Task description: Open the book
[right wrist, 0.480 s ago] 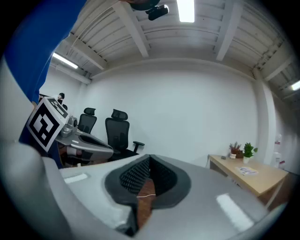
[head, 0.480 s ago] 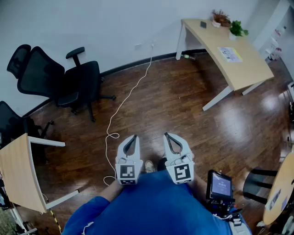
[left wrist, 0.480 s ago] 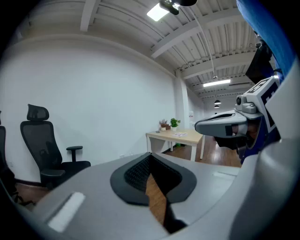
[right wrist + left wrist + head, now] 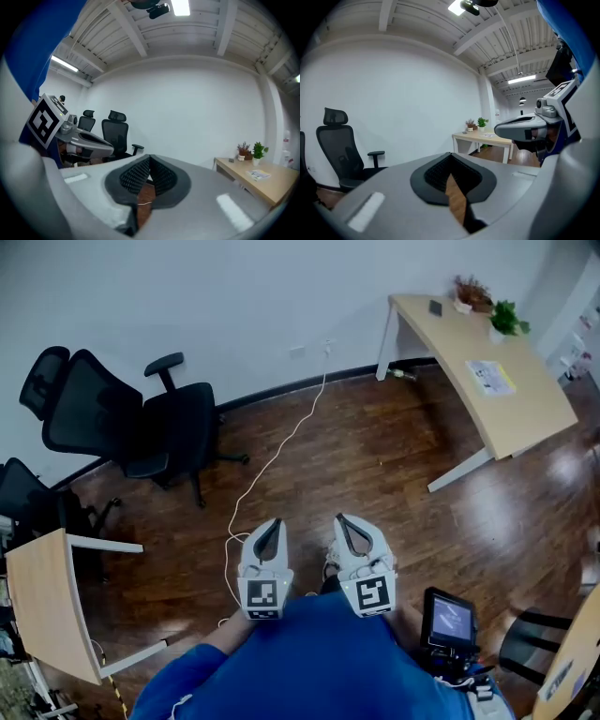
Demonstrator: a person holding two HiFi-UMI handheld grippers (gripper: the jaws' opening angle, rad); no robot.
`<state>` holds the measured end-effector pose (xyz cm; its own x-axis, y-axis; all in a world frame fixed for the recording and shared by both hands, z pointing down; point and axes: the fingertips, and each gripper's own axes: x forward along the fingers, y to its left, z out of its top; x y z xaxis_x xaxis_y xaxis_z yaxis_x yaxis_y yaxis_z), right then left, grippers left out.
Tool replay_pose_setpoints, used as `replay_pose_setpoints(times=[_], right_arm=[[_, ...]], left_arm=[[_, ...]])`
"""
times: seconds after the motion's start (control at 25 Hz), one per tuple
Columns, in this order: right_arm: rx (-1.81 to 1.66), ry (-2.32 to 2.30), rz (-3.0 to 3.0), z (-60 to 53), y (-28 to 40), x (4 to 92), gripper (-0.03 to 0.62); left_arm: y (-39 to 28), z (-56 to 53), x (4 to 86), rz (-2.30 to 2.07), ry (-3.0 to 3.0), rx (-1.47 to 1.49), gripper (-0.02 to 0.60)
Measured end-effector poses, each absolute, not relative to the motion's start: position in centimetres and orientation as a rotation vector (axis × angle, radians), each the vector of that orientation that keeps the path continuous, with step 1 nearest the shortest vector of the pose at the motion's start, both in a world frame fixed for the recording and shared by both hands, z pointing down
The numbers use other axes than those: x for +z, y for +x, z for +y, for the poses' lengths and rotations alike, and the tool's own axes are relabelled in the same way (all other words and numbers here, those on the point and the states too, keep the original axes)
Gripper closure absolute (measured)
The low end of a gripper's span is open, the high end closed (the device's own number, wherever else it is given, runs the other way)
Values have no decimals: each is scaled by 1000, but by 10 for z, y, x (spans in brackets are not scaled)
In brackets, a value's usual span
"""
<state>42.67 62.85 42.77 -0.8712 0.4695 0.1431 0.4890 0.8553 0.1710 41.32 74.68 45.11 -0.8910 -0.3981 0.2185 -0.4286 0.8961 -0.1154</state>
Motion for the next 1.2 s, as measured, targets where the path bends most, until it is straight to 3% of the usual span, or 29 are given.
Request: replay_pose_setpoints(times=[0.44, 1.2], right_arm=[[-271, -826, -2916, 589, 293, 424, 591], [-256, -734, -2900, 585, 155, 440, 591]], left_arm=[[279, 710, 439, -2891, 550, 262, 574], [128, 699, 455, -2852, 651, 243, 574]])
